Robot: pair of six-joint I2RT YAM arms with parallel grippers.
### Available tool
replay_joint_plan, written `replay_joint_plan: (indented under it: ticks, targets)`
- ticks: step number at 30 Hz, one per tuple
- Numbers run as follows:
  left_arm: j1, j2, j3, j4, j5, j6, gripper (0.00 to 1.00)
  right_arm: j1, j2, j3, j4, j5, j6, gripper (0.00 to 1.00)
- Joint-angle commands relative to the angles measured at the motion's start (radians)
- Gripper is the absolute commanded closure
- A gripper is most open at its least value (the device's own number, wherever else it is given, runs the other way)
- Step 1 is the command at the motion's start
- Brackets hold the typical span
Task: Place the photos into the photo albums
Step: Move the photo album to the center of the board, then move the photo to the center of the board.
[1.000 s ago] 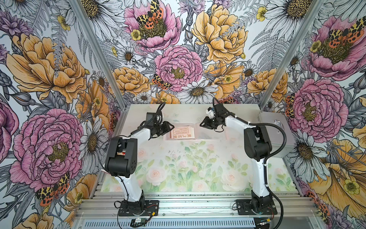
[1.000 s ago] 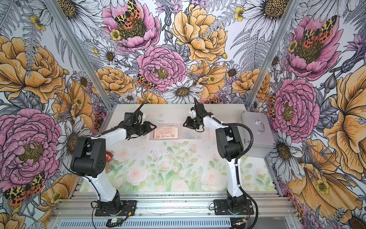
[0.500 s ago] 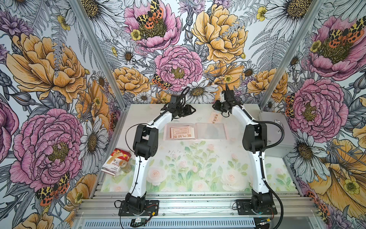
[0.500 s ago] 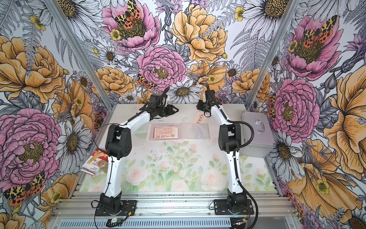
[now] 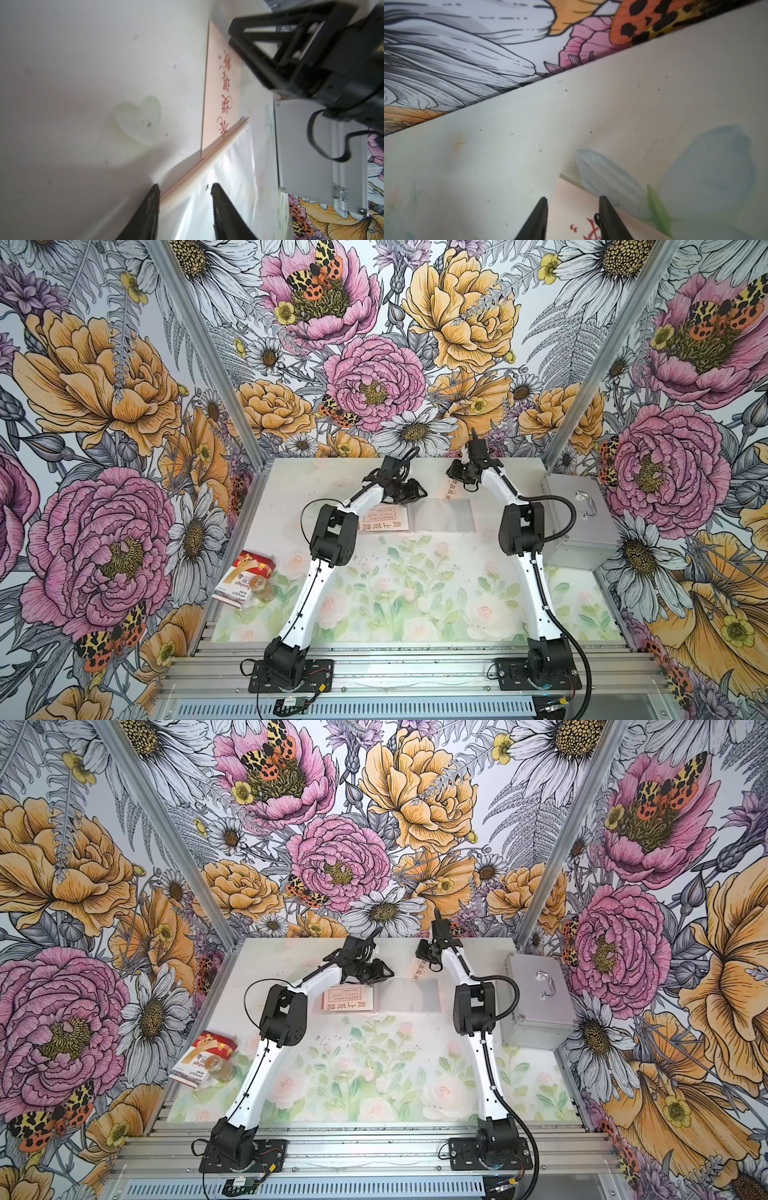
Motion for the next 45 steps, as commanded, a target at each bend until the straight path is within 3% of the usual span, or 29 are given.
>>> replay_joint_plan:
  ticks: [1,6,11,18,25,32,45]
  targets:
    - [-0.04,-0.099,-0.141,-0.061,0.008,0.057,0.57,-0.007,0.023,0.029,-0.057,-0.069,0.01,0.58]
    - [-0.068,-0.226,-0.37,-0.018,-0.023,0.083,0.57,-0.006,-0.001,-0.016,-0.118,-0.121,-0.017,0.59]
    - [-0.066,-0.376,-0.66,0.186,-0.032,-0.001,0.57,0.011,-0.086,-0.175,-0.116,-0.139,-0.048,0.6]
    - [-0.037,-0.402,-0.698,0.284,-0.015,-0.082,0.57,0.046,-0.246,-0.423,-0.077,-0.075,-0.066,0.6]
    - [-0.029,-0.345,-0.515,0.211,-0.004,-0.077,0.57,0.015,-0.191,-0.186,-0.078,0.019,-0.084,0.59]
    - [-0.026,-0.374,-0.53,0.211,-0.018,-0.086,0.57,-0.01,0.044,0.116,-0.077,0.071,-0.047,0.59]
    - [-0.006,-0.421,-0.615,0.261,-0.019,-0.11,0.56,-0.01,0.092,0.124,-0.228,-0.11,0.034,0.6]
